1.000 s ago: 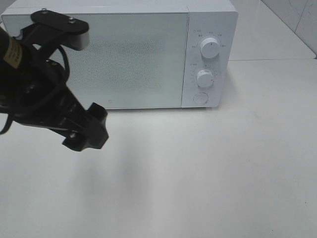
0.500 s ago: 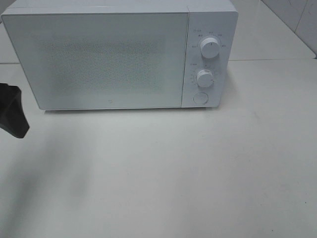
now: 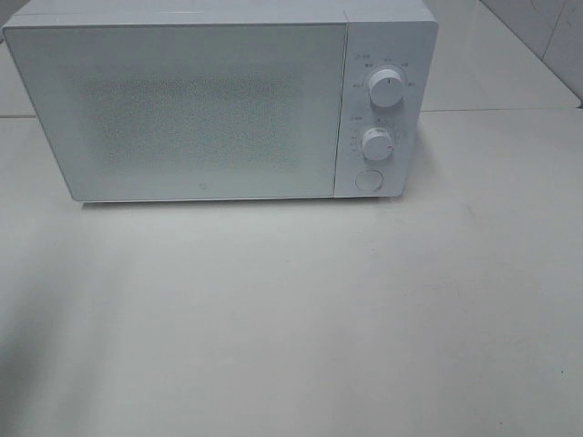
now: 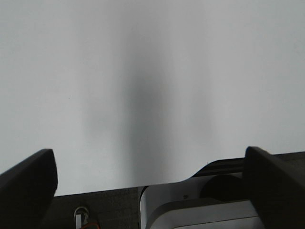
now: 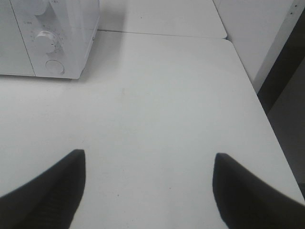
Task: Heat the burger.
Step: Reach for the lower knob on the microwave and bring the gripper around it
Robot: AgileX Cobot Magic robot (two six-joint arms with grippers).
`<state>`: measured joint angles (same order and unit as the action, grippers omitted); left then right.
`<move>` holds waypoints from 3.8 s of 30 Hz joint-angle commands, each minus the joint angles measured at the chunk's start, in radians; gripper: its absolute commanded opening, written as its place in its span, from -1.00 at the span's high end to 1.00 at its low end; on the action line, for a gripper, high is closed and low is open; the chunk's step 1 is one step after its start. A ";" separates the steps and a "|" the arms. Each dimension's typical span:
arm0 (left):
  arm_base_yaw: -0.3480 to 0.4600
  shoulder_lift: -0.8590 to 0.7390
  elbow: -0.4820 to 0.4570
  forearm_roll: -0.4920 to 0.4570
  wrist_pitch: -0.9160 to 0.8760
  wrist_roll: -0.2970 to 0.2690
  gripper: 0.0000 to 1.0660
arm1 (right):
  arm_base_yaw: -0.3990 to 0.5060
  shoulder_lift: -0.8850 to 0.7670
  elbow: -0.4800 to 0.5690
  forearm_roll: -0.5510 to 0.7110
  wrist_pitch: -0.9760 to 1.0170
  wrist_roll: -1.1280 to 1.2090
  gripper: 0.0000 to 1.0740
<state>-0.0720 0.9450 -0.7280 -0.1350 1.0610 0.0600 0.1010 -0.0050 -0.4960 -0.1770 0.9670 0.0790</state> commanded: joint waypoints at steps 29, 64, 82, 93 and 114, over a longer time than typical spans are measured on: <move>0.004 -0.686 0.212 0.011 0.010 -0.060 -0.84 | -0.005 -0.024 0.002 0.001 -0.009 -0.003 -0.31; 0.117 -0.968 0.212 -0.003 0.009 -0.060 -0.84 | -0.005 -0.024 0.002 0.001 -0.009 -0.001 -0.31; 0.117 -0.968 0.212 -0.003 0.009 -0.060 -0.84 | -0.003 -0.024 0.002 0.001 -0.009 -0.001 -0.31; 0.117 -0.968 0.212 -0.003 0.009 -0.060 -0.84 | -0.003 0.011 -0.058 0.000 -0.055 0.000 -0.31; 0.117 -0.968 0.212 -0.003 0.009 -0.060 -0.84 | -0.003 0.231 0.066 0.000 -0.480 0.056 -0.31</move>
<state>0.0430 -0.0060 -0.5160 -0.1340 1.0700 0.0070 0.1010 0.2180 -0.4670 -0.1800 0.5680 0.1300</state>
